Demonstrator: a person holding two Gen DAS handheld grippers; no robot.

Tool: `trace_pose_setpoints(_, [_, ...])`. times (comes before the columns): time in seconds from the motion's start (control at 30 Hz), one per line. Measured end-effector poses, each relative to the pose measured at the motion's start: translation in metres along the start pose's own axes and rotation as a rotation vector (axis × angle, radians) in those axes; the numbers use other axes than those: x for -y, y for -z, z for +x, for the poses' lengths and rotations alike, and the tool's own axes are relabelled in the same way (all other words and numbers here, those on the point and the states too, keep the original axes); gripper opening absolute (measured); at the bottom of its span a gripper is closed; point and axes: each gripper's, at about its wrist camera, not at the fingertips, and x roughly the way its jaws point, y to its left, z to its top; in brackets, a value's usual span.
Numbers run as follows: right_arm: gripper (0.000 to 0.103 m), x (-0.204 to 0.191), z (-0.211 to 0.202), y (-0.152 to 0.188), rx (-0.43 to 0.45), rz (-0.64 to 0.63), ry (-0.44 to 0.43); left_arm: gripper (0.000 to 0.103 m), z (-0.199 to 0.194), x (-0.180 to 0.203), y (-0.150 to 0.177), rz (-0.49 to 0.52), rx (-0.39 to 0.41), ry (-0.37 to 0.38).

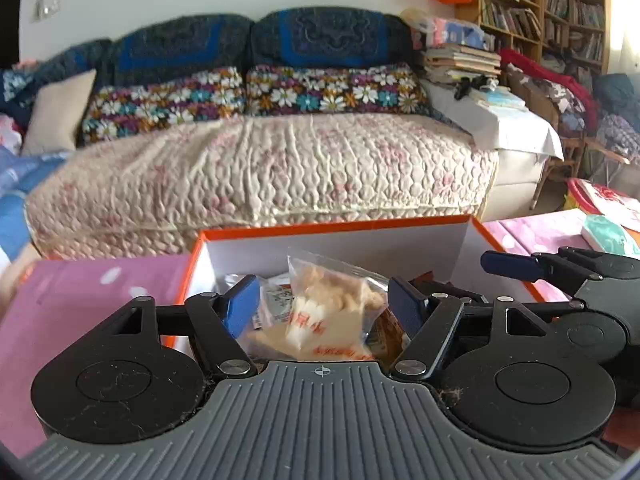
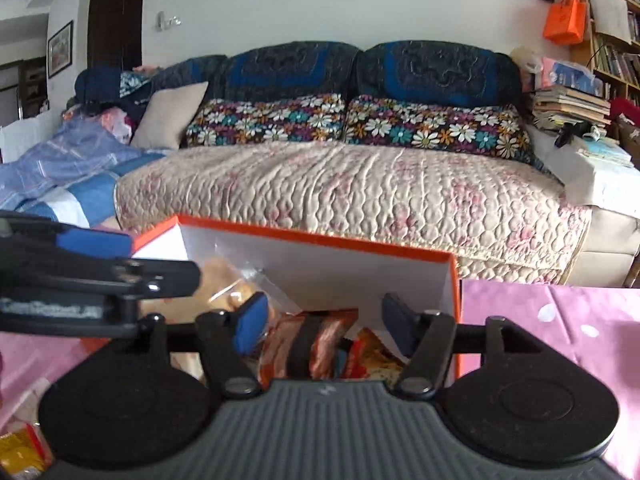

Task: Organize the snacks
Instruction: 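Carry both packets into the orange box and open both tools, then move both tools back over the remaining snacks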

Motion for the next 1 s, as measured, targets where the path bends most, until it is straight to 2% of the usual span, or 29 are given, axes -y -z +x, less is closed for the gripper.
trace_pose_setpoints(0.17, [0.073,0.000,-0.036,0.002,0.005,0.055,-0.019,0.050,-0.054,0.005,0.004,0.029,0.044,-0.013])
trace_pose_setpoints(0.23, [0.089,0.001,-0.054,0.005,0.008,0.089,-0.040,0.052,-0.074,0.005,0.008,0.032,0.059,-0.008])
trace_pose_setpoints(0.27, [0.101,0.001,-0.066,0.010,0.018,0.103,-0.038,0.052,-0.084,0.006,0.011,0.036,0.064,-0.007])
trace_pose_setpoints(0.47, [0.101,-0.001,-0.129,0.047,0.034,0.100,-0.007,0.056,-0.126,0.009,0.035,0.077,0.067,-0.014])
trace_pose_setpoints(0.6, [0.101,0.008,-0.161,0.084,-0.004,0.144,-0.017,0.059,-0.147,-0.004,0.075,0.084,0.037,-0.029])
trace_pose_setpoints(0.83, [0.101,0.030,-0.186,0.138,-0.117,0.209,0.006,0.062,-0.156,-0.045,0.166,0.022,-0.106,-0.070])
trace_pose_setpoints(0.9, [0.101,0.032,-0.189,0.147,-0.134,0.212,0.011,0.061,-0.154,-0.049,0.174,-0.001,-0.140,-0.050])
trace_pose_setpoints(1.0, [0.101,0.033,-0.187,0.153,-0.148,0.215,0.019,0.062,-0.149,-0.047,0.175,0.021,-0.138,-0.017])
